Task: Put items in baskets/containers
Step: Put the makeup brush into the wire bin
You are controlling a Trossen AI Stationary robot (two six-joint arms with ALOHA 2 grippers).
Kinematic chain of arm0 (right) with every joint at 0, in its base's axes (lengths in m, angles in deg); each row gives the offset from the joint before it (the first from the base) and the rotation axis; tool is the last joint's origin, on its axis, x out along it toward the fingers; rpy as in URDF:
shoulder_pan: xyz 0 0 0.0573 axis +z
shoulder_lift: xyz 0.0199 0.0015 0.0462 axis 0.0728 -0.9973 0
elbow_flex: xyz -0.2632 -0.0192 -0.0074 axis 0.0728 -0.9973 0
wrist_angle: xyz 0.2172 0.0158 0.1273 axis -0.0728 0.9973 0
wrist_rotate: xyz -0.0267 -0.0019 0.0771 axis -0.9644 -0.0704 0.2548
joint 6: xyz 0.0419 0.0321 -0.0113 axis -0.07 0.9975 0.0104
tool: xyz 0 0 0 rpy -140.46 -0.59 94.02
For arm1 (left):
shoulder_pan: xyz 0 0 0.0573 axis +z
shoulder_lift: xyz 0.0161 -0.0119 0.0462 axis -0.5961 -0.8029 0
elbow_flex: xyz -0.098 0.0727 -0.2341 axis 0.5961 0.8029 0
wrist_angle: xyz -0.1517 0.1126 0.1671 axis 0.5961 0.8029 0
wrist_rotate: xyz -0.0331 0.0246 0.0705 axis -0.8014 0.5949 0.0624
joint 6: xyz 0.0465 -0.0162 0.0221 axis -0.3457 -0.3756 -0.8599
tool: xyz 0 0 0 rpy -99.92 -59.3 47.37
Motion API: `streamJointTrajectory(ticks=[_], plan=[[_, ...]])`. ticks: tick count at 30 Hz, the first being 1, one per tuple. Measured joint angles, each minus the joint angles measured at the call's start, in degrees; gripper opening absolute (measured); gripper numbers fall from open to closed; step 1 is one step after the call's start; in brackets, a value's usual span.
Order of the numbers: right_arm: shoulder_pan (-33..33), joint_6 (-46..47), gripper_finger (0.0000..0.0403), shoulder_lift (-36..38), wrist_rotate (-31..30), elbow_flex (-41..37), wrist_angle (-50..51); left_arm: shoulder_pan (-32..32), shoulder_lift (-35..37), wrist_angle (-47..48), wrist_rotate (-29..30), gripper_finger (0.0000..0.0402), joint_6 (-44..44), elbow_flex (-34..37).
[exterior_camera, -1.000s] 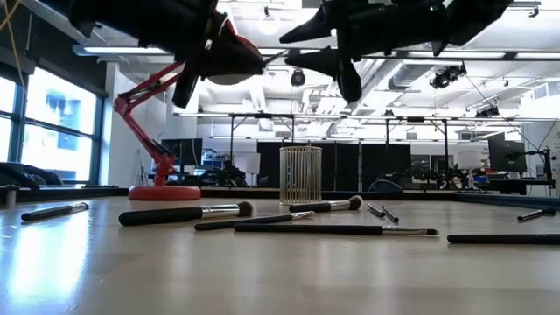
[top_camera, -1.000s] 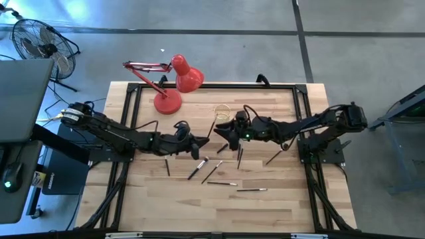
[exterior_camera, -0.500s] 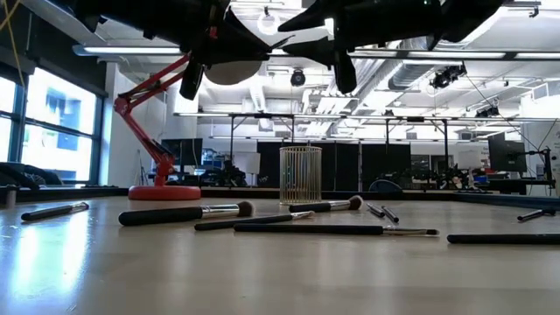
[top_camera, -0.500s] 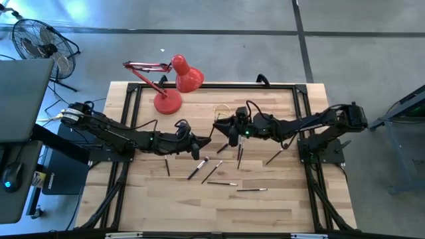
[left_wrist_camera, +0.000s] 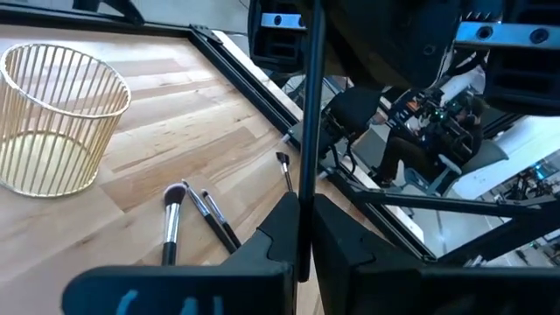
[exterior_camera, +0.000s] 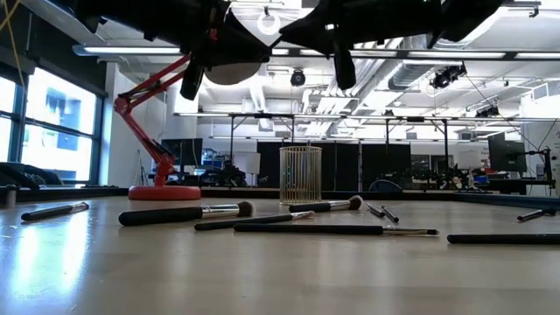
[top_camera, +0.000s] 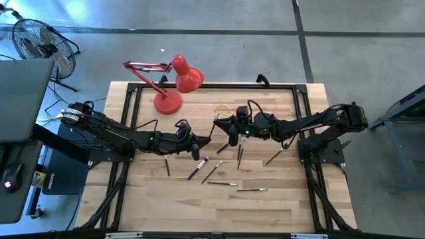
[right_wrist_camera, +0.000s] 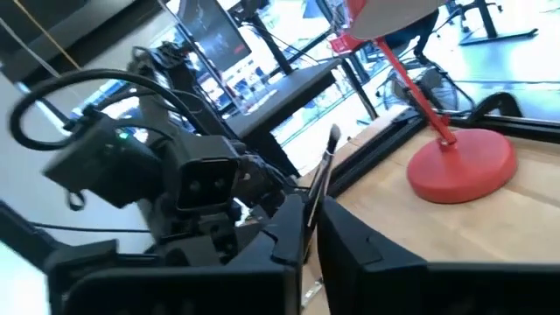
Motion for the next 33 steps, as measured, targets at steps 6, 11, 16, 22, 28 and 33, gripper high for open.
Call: streamJointTrajectory(ticks=[6, 11, 16, 22, 28, 33], plan=[[-0.9, -0.4, 0.002, 0.0, 1.4, 0.0, 0.2, 0.0, 0.0, 0.0, 0.1, 0.0013, 0.2, 0.0], [-1.2, -2.0, 0.0011, 0.0, 2.1, 0.0, 0.2, 0.0, 0.0, 0.1, 0.9, 0.0031, 0.5, 0.0], [-1.2, -2.7, 0.0012, 0.0, 1.9, 0.0, 0.9, 0.0, 0.0, 0.3, 0.7, 0.0063, 0.7, 0.0], [-1.3, -2.6, 0.0014, -0.1, 1.8, -0.1, 3.7, 0.0, 0.1, 0.2, 0.1, 0.0098, -0.3, 0.0], [-2.2, -6.1, 0.0011, 0.0, 1.9, -0.1, 6.2, 0.0, 2.0, 1.9, 0.9, 0.0107, -2.6, 0.0], [-5.4, -8.3, 0.0014, 1.7, 2.5, -0.1, 9.5, 0.0, 5.4, 7.8, -0.5, 0.0102, -1.4, 0.0]])
